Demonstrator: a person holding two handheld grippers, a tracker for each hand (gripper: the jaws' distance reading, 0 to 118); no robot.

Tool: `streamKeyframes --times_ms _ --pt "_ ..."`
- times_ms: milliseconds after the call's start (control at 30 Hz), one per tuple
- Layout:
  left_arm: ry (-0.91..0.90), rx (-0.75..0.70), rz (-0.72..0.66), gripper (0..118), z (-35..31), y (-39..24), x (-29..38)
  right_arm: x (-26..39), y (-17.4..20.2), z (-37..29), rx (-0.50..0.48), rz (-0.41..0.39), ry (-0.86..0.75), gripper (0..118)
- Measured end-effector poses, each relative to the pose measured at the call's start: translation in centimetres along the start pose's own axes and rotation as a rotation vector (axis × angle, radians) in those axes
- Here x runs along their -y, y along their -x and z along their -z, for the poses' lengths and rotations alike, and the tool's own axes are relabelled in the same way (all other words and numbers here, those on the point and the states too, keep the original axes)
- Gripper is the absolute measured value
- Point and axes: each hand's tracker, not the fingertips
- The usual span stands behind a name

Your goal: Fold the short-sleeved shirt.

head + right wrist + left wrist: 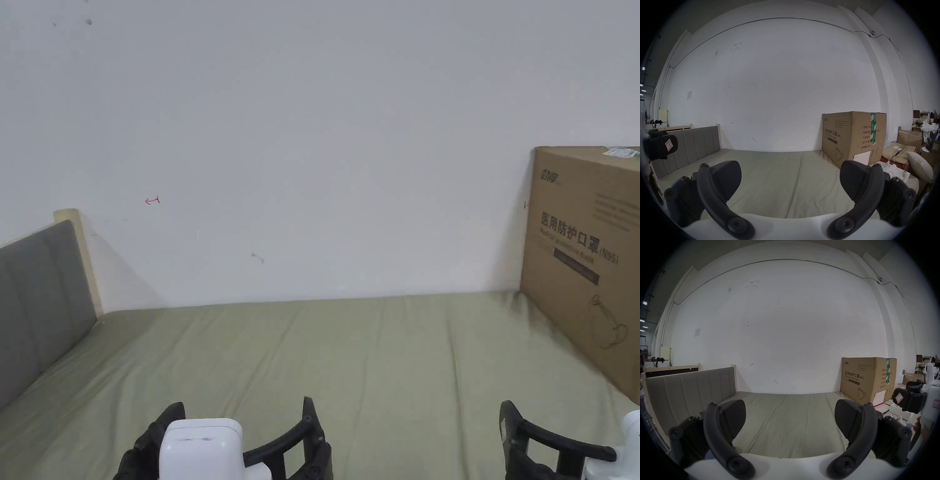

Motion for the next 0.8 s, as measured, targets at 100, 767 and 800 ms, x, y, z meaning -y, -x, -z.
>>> streamKeyframes --times_ms 100,767,800 --pt "-0.008 -0.008 -0.002 112 -0.3 0.1 -0.1 -0.1 0.0 -0.1 -0.004 -0.005 0.003 118" --pt "0.116 -0.013 -0.035 112 1.1 -0.1 0.0 -0.7 0.5 -0.1 -0.022 -0.017 0.034 118" --pt "0.119 -0.013 -0.043 112 1.0 0.0 0.0 -0.7 0.5 0.0 -0.02 -0.015 0.038 118"
